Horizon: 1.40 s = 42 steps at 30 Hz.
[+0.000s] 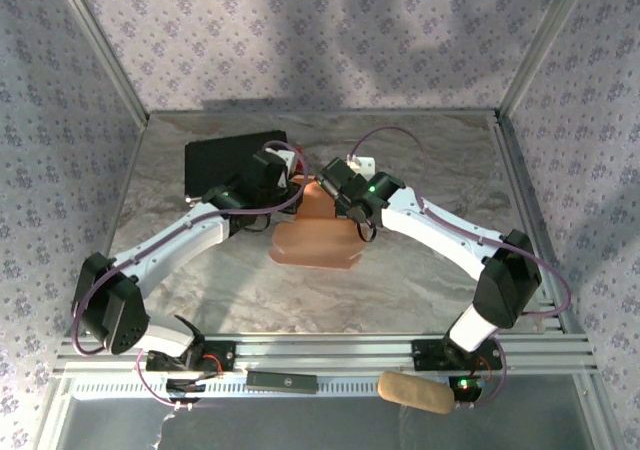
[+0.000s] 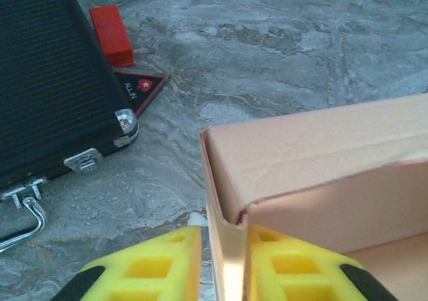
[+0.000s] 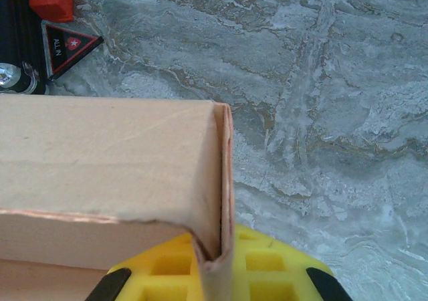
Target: Fold the paper box
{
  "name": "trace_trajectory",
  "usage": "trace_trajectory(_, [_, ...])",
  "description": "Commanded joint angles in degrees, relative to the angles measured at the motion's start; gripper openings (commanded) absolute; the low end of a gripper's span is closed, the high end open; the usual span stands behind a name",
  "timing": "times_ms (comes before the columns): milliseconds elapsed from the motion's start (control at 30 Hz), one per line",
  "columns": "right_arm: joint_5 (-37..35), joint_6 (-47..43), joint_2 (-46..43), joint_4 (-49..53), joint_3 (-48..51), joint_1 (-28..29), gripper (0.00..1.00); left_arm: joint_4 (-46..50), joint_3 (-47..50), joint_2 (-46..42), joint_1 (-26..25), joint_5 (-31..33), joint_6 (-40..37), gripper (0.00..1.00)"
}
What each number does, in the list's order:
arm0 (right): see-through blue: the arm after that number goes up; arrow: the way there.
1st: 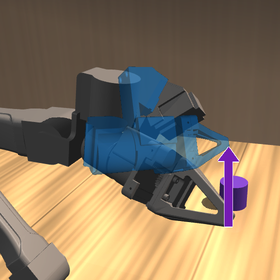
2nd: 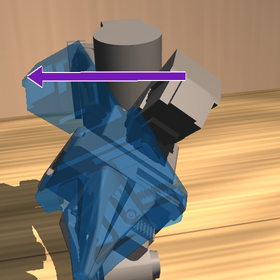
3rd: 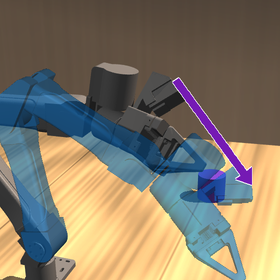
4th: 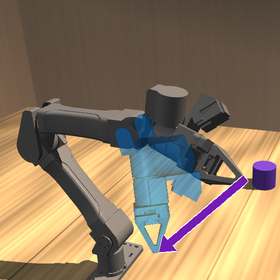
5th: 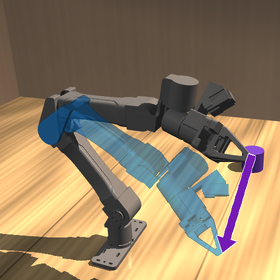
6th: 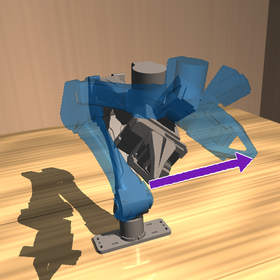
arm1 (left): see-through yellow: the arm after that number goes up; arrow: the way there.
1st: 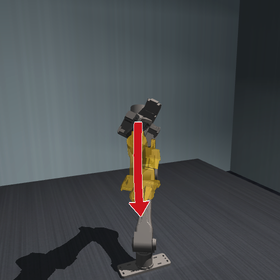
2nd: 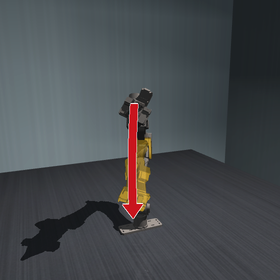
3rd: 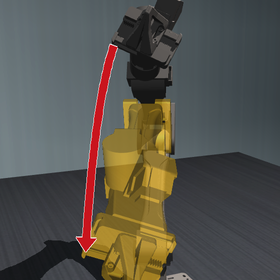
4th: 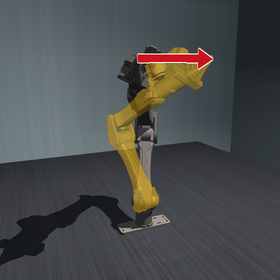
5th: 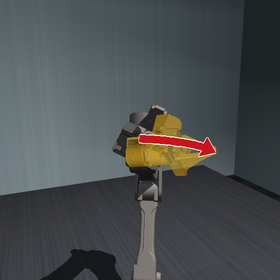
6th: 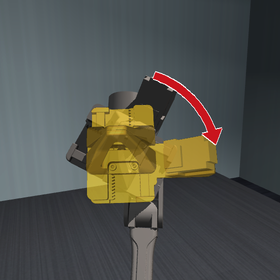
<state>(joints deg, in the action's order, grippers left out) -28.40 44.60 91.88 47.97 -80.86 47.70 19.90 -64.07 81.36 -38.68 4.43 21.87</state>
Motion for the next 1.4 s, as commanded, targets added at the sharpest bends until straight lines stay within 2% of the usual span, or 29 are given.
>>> trace_trajectory(0, [0.26, 0.22, -1.3, -0.06, -0.45, -0.13, 0.0, 0.57, -2.75, 1.46, -0.32, 2.09, -1.45, 0.18])
trace_trajectory(133, [0.38, 0.26, -1.2, -0.22, -0.35, -0.14, 0.0, 0.22, -3.63, 3.0, -1.01, 3.73, -1.74, 0.09])
trace_trajectory(267, [0.3, 0.53, -1.16, -0.08, -0.27, -0.15, 0.0, 1.65, -4.84, 4.53, -3.4, 10.6, -1.58, 0.0])
trace_trajectory(467, [-0.2, 1.89, -0.66, 1.27, -0.35, -0.29, 0.0, 7.19, -7.99, 7.96, -8.01, 25.68, 1.08, 0.0])
trace_trajectory(600, [-0.32, 2.52, -0.62, 1.62, -0.15, -0.51, 0.0, 8.34, -7.91, 7.77, -9.33, 29.51, 3.58, 0.0])
trace_trajectory(700, [0.31, 2.21, -0.9, 0.92, 0.24, -0.63, 0.0, 6.25, -6.93, 7.0, -9.3, 28.62, 3.15, 0.01])
trace_trajectory(767, [0.75, 2.03, -1.0, 0.73, 0.19, -0.7, 0.0, 4.06, -6.05, 6.5, -9.16, 24.75, 1.7, 0.13])
trace_trajectory(867, [1.46, 2.05, -1.28, 0.33, 0.33, -0.9, 0.0, 2.28, -5.57, 6.67, -8.39, 20.84, 0.49, 0.2])
trace_trajectory(1000, [2.03, 2.0, -1.59, 0.03, 0.44, -1.06, 0.0, 1.6, -5.4, 6.97, -7.58, 19.24, 0.15, 0.18])
trace_trajectory(1133, [1.95, 2.02, -1.68, 0.18, 0.49, -1.04, 0.0, 1.99, -5.6, 7.36, -7.47, 19.82, -0.15, 0.03])
trace_trajectory(1167, [1.95, 2.15, -1.69, 0.28, 0.43, -1.13, 0.0, 2.31, -5.7, 7.54, -7.53, 20.24, -0.16, 0.02])
trace_trajectory(1233, [1.86, 2.29, -1.62, 0.37, 0.43, -1.27, 0.0, 2.9, -5.8, 7.87, -7.76, 21.24, -0.15, 0.03])
trace_trajectory(1300, [1.86, 2.43, -1.7, 0.37, 0.28, -1.4, 0.0, 3.62, -5.89, 8.37, -8.15, 23.22, -0.48, 0.08])
trace_trajectory(1367, [1.88, 2.64, -1.58, 0.64, 0.26, -1.39, 0.0, 5.17, -6.48, 9.17, -8.9, 26.72, -0.68, 0.06])
